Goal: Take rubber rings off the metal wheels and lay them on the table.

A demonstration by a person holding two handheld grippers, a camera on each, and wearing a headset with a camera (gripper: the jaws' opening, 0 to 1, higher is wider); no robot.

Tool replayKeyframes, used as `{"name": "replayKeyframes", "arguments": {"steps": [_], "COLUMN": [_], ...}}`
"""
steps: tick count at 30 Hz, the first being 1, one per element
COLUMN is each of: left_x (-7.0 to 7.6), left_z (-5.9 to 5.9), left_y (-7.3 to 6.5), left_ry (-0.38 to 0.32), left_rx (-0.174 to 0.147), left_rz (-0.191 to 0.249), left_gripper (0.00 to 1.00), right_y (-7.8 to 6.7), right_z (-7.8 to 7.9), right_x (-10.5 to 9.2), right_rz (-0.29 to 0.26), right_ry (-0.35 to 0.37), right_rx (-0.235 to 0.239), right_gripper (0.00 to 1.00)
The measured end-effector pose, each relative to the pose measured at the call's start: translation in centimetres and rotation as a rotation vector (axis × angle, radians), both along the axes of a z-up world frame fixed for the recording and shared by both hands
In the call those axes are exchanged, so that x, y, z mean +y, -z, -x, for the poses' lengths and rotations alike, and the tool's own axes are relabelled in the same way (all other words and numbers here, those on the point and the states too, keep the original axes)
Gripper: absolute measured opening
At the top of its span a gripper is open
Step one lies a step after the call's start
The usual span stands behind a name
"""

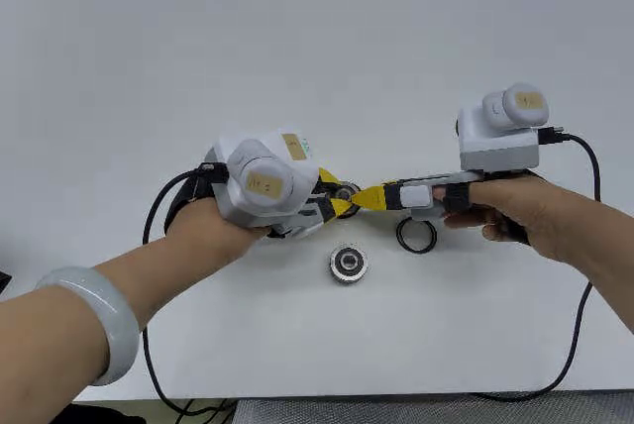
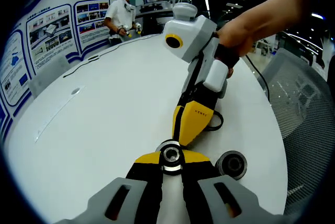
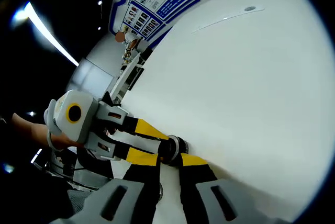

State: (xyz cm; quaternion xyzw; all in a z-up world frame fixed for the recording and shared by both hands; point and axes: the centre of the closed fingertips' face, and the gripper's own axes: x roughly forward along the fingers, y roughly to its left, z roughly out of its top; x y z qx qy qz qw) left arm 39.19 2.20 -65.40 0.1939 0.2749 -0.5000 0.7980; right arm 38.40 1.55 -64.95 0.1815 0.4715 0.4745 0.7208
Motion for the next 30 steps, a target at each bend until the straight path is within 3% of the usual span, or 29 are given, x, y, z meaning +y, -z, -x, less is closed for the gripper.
{"name": "replayKeyframes", "arguments": {"steps": [9, 14, 30], "left_x": [0.02, 0.0, 0.0], "left_z": [0.02, 0.06, 0.09], "left_y": [0.02, 0.04, 0.03], "left_ry": [0.001, 0.002, 0.007], "left_rx": [0.0, -0.001, -0.001], "left_rz": [-0.003, -0.004, -0.005], "left_gripper": [0.13, 0.13, 0.13], "right_y": [0.69, 0.46, -0.14], "right_z": [-0.47, -0.61, -0.26], "right_x": [-0.39, -0.36, 0.24], "right_rz": [0.045, 0.042, 0.039], "right_ry": [0.029, 0.03, 0.02], "right_rx": [-0.003, -0.017, -0.031], "right_gripper": [0.05, 0.02, 0.01]}}
